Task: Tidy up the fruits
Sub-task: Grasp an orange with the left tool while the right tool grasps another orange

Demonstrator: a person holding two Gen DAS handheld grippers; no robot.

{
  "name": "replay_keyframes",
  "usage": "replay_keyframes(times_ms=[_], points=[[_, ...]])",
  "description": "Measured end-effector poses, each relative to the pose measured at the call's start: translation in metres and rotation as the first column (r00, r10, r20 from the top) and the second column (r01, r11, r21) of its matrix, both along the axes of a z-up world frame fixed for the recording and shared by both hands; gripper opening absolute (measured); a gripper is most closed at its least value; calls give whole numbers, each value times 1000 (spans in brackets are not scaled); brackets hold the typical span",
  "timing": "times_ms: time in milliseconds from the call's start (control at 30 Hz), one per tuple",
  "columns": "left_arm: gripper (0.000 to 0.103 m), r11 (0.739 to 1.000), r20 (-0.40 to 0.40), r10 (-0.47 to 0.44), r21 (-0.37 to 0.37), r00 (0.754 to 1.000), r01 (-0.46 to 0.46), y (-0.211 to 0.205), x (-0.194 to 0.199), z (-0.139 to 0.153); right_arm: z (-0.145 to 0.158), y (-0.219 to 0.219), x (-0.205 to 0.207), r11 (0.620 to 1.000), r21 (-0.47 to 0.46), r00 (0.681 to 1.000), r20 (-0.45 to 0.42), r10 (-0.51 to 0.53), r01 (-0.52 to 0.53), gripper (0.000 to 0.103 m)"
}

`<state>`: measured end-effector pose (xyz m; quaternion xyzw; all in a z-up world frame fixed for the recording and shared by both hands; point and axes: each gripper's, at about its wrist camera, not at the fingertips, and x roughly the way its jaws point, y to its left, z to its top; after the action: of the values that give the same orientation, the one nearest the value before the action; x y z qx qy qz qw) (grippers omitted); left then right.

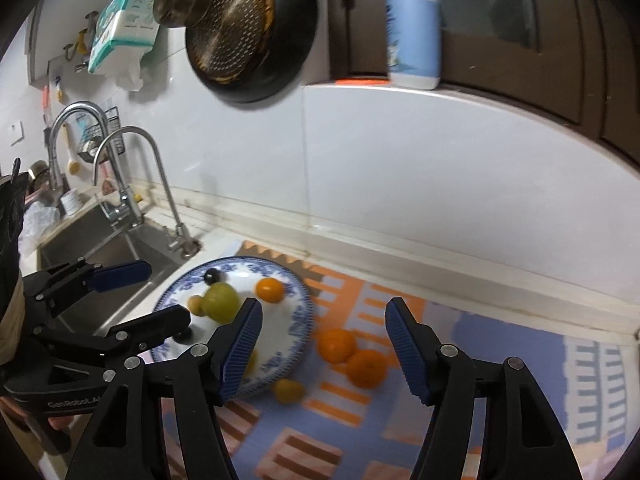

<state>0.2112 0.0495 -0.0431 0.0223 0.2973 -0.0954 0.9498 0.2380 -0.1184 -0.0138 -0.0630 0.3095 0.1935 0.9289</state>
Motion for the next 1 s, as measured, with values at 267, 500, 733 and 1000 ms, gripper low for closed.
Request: replay_keyframes(times_ms=[267, 500, 733, 1000], points=[[66, 989, 34, -129, 77, 991, 127, -28, 5, -1, -6, -27, -3, 998, -36, 999, -3, -47, 47, 65], [66, 956, 38, -256, 160, 966, 247, -42, 20, -7, -23, -31, 1, 995, -90, 998, -36, -42, 39, 65], [66, 902, -20, -368, 234, 930, 362, -49, 44, -20, -41, -23, 10, 990, -142, 996, -92, -8, -5, 65], [66, 825, -139, -493, 239, 859, 512, -58, 73, -35, -62, -15, 26, 985, -162, 984, -176, 35, -64, 65]])
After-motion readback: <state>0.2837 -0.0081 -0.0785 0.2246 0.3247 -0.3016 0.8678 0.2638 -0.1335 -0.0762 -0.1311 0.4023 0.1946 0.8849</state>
